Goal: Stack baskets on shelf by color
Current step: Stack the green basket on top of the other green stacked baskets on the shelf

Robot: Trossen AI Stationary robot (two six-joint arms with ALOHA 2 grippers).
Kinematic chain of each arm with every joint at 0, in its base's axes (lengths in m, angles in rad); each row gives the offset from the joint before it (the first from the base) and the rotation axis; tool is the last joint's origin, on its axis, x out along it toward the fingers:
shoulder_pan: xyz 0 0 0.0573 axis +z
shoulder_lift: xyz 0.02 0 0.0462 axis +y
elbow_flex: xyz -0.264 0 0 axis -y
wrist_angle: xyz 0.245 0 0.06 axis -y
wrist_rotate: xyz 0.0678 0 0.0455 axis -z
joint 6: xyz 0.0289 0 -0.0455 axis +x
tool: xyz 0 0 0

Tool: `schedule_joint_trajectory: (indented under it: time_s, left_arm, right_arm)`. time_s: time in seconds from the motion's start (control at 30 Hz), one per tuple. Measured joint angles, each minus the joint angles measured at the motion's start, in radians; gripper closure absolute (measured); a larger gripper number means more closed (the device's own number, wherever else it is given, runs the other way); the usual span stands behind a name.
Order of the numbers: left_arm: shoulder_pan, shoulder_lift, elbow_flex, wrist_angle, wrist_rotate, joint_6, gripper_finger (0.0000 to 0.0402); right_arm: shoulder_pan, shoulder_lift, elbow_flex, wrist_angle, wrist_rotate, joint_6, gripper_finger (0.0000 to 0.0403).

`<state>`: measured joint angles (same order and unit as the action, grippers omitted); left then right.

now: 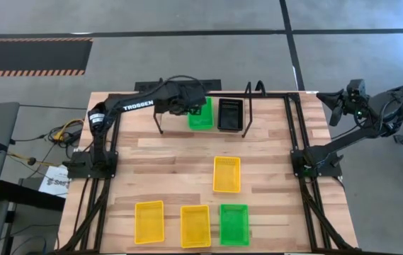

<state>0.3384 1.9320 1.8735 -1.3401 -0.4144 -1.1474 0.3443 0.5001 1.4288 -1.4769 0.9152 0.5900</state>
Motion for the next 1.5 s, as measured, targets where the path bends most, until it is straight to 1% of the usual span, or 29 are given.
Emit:
schedule_joint_trajectory:
  time_s: [0.2,0.3,0.37,0.47,0.57,0.6,0.63,0.67,0.73,0.77,0.83,0.97,1.03,1.1,1.17,1.27,1.37,1.5]
  left_arm:
    - [-0.036,0.001,-0.054,0.067,-0.002,-0.012,0.0401]
    - [-0.081,-0.001,-0.038,0.081,-0.019,0.003,0.0401]
    - [-0.128,-0.001,0.013,0.053,-0.059,0.007,0.0401]
    - [-0.223,-0.001,0.144,-0.066,-0.158,-0.027,0.0402]
    - [-0.341,-0.006,0.287,-0.218,-0.255,-0.14,0.0401]
    - [-0.385,-0.008,0.323,-0.239,-0.289,-0.189,0.0401]
    - [-0.432,-0.012,0.344,-0.225,-0.326,-0.216,0.0401]
    - [-0.477,-0.024,0.349,-0.222,-0.363,-0.237,0.0401]
    - [-0.557,-0.036,0.354,-0.232,-0.425,-0.344,0.0401]
    - [-0.595,-0.039,0.356,-0.228,-0.446,-0.399,0.0401]
    - [-0.653,-0.037,0.355,-0.231,-0.477,-0.46,0.0401]
    - [-0.721,-0.02,0.328,-0.23,-0.467,-0.564,0.0401]
    - [-0.738,-0.015,0.289,-0.231,-0.462,-0.584,0.0401]
    - [-0.744,-0.015,0.254,-0.231,-0.462,-0.6,0.0401]
    - [-0.743,-0.017,0.225,-0.234,-0.462,-0.598,0.0401]
    - [-0.712,-0.018,0.22,-0.231,-0.467,-0.499,0.0401]
    - [-0.656,-0.045,0.234,-0.232,-0.496,-0.336,0.0401]
    - [-0.572,-0.114,0.262,-0.23,-0.514,-0.062,0.0401]
  right_arm:
    - [0.0,0.0,0.0,-0.001,0.0,0.0,0.0402]
    - [0.0,0.0,0.0,-0.002,-0.018,0.001,0.0402]
    - [0.0,0.0,0.0,-0.003,-0.038,0.004,0.0402]
    - [0.0,0.0,0.0,-0.003,-0.07,0.006,0.0402]
    - [0.0,0.0,0.0,-0.003,-0.084,0.011,0.0402]
    - [0.0,0.0,0.0,-0.003,-0.084,0.012,0.0402]
    - [0.0,0.0,0.0,-0.003,-0.084,0.012,0.0402]
    - [0.0,0.0,0.0,-0.003,-0.084,0.012,0.0402]
    - [0.0,0.0,0.0,-0.003,-0.084,0.012,0.0402]
    - [0.0,0.0,0.0,-0.003,-0.084,0.012,0.0402]
    - [0.0,0.0,0.0,-0.003,-0.085,0.012,0.0402]
    - [0.0,0.0,0.0,-0.003,-0.117,0.013,0.0402]
    - [0.0,0.0,0.0,-0.005,-0.169,0.013,0.0402]
    - [0.0,0.0,0.0,-0.005,-0.254,0.02,0.0402]
    - [0.0,0.008,-0.001,-0.007,-0.336,0.059,0.0402]
    - [-0.01,0.048,-0.021,-0.02,-0.407,0.118,0.0402]
    - [-0.032,0.117,-0.046,-0.016,-0.449,0.144,0.0402]
    - [-0.045,0.26,-0.066,0.029,-0.5,0.195,0.0402]
